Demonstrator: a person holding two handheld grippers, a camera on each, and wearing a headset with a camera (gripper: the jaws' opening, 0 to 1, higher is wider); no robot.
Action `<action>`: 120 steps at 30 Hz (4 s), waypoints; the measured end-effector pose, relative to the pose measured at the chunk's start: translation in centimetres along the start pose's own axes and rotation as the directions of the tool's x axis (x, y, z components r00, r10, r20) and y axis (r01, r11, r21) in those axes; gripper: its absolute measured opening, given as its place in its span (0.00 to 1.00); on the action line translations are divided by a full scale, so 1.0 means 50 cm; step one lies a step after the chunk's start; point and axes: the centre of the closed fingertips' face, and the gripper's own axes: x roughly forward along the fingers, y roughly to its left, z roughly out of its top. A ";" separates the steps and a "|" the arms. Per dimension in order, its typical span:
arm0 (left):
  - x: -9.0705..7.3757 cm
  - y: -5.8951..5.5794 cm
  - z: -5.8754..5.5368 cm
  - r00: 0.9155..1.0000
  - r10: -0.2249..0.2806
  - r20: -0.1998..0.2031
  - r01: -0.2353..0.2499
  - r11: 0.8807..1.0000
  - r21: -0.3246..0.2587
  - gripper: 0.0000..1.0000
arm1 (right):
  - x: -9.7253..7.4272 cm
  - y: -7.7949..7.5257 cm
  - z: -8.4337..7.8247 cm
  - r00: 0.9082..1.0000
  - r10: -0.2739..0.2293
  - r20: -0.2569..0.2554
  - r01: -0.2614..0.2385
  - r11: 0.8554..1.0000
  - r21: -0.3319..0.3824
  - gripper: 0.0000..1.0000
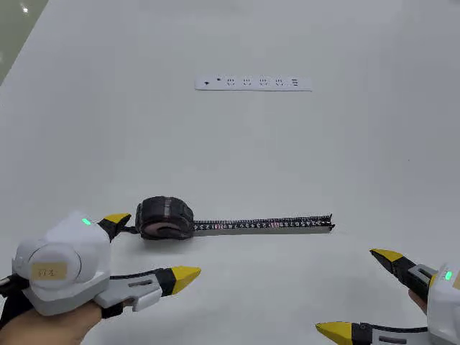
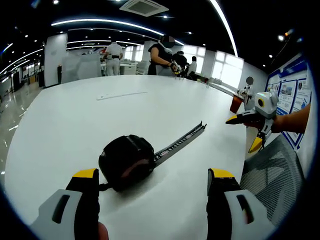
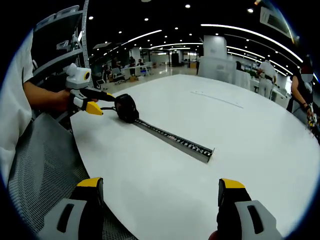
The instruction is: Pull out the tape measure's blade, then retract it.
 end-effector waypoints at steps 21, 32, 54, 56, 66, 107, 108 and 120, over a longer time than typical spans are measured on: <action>0.025 0.015 0.012 0.995 0.095 0.019 -0.093 0.990 -0.106 0.82 | 0.025 -0.021 0.009 0.999 0.040 -0.027 -0.041 0.998 -0.057 0.86; 0.039 0.029 0.008 0.984 0.175 0.020 -0.171 0.976 -0.135 0.79 | 0.036 -0.079 0.018 0.996 0.061 -0.064 -0.068 0.992 -0.111 0.80; 0.068 0.052 0.005 0.956 0.294 -0.013 -0.288 0.922 -0.260 0.75 | 0.097 -0.149 0.056 0.965 0.175 -0.194 -0.225 0.935 -0.275 0.48; 0.068 0.054 0.004 0.952 0.304 -0.014 -0.297 0.917 -0.266 0.75 | 0.105 -0.152 0.060 0.961 0.188 -0.202 -0.241 0.929 -0.281 0.46; 0.075 0.067 0.005 0.934 0.356 -0.030 -0.346 0.882 -0.320 0.73 | 0.134 -0.169 0.047 0.936 0.223 -0.271 -0.309 0.890 -0.336 0.34; 0.083 0.098 -0.010 0.908 0.411 -0.083 -0.409 0.826 -0.387 0.61 | 0.158 -0.181 0.025 0.880 0.285 -0.380 -0.431 0.815 -0.387 0.14; 0.083 0.098 -0.010 0.908 0.410 -0.084 -0.409 0.826 -0.388 0.61 | 0.158 -0.181 0.026 0.880 0.285 -0.381 -0.431 0.816 -0.385 0.14; 0.085 0.098 -0.011 0.909 0.405 -0.104 -0.411 0.821 -0.397 0.60 | 0.160 -0.181 0.024 0.880 0.272 -0.388 -0.428 0.808 -0.404 0.13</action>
